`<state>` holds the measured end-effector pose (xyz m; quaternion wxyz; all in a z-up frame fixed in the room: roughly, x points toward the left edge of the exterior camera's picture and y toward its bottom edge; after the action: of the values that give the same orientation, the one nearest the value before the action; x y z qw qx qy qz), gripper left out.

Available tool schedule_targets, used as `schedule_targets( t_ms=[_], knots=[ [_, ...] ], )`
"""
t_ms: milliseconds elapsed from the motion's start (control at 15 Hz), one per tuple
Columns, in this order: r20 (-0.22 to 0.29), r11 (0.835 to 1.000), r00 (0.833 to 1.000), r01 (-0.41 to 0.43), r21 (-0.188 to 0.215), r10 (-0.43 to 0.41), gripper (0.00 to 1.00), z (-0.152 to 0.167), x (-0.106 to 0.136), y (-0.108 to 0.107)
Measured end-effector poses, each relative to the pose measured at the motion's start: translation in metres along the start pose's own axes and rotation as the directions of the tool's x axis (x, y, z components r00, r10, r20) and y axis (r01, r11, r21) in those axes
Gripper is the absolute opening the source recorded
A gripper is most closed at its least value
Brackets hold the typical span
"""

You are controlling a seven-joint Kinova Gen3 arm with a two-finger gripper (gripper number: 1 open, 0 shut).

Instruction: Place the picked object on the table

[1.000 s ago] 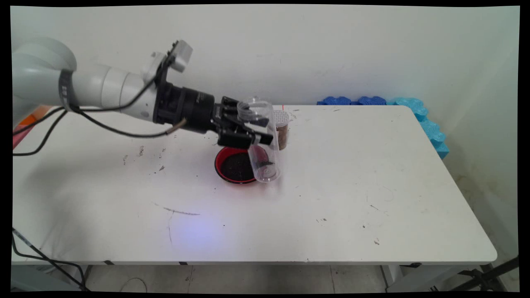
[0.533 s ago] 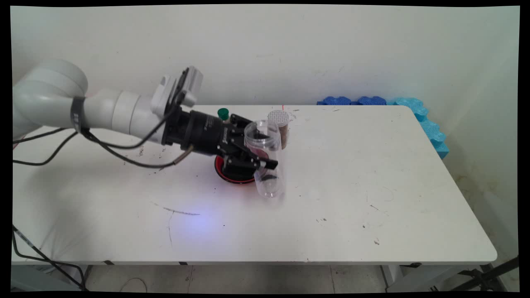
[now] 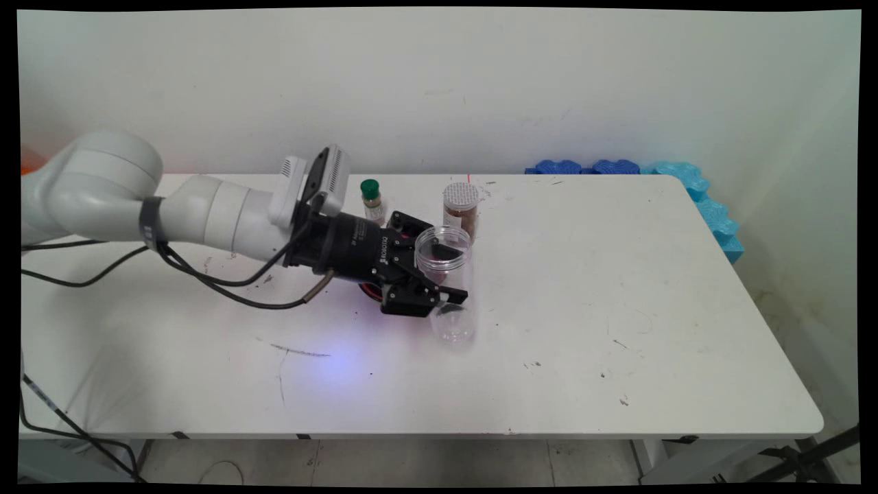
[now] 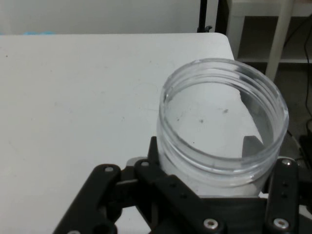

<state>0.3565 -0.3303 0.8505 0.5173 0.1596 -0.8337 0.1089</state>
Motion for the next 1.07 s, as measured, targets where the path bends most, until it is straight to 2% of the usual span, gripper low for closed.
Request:
schedule_targets(
  t_ms=[1067],
  knots=[
    [0.034, 0.999, 0.999, 0.022, 0.028, -0.023, 0.0, 0.023, -0.036, 0.001]
  ],
)
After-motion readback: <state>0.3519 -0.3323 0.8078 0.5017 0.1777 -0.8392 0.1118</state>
